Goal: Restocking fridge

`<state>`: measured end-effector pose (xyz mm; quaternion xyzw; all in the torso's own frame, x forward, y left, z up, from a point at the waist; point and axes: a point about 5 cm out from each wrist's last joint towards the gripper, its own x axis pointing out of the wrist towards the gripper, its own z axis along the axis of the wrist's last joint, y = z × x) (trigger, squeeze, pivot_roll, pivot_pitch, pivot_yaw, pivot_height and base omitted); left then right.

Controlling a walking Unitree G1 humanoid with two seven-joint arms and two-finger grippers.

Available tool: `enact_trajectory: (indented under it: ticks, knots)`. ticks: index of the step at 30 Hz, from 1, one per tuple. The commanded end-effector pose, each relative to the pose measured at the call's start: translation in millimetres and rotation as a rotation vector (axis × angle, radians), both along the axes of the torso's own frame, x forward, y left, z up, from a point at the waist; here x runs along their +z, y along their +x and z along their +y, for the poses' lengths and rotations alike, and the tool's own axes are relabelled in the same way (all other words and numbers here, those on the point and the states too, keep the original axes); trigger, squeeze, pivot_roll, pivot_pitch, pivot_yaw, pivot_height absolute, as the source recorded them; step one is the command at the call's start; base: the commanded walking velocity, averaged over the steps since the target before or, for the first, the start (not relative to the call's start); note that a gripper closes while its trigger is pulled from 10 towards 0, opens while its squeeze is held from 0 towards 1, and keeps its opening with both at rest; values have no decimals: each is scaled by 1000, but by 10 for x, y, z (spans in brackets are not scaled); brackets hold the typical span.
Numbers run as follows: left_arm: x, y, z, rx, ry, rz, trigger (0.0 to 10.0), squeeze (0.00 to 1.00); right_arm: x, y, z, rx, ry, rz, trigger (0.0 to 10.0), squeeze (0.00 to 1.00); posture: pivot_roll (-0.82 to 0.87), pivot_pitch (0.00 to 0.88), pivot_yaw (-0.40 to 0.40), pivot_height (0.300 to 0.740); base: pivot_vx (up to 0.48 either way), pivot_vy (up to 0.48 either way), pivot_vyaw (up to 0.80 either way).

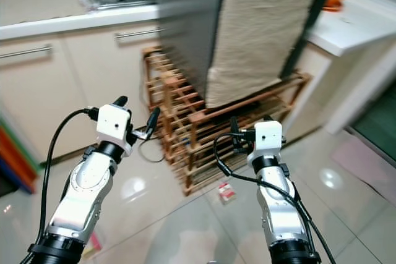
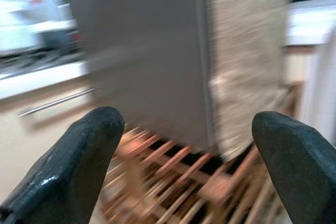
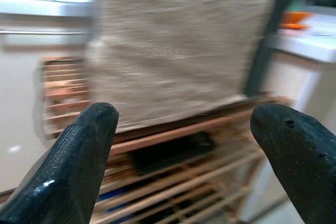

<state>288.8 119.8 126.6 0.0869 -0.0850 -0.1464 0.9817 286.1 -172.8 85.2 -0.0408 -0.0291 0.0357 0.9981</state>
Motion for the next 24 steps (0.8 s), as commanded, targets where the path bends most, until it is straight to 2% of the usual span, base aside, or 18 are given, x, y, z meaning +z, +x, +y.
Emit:
enact_trajectory:
  ticks: [1,8,13,22,24]
  knots:
    - [56,-2,-45,-26,-12,-25,10000,0,42,35,-52,-21,-9,-19,10000,0,-25,0,-42,740,480,0,-644]
    - [78,-7,-49,-40,-29,-34,10000,0,55,52,-59,-35,-22,-38,10000,0,-19,0,-41,740,480,0,-629]
    - [99,-2,-29,-15,-53,-42,10000,0,46,65,-74,-50,-29,-32,10000,0,-20,0,-41,732,477,0,0]
    - [83,6,-12,17,-18,-36,10000,0,27,63,-48,-40,-45,-22,10000,0,-24,0,-39,732,0,0,0]
    - [85,8,-9,17,-26,-35,10000,0,20,60,-41,-41,-25,-21,10000,0,-24,0,-37,732,0,0,-588]
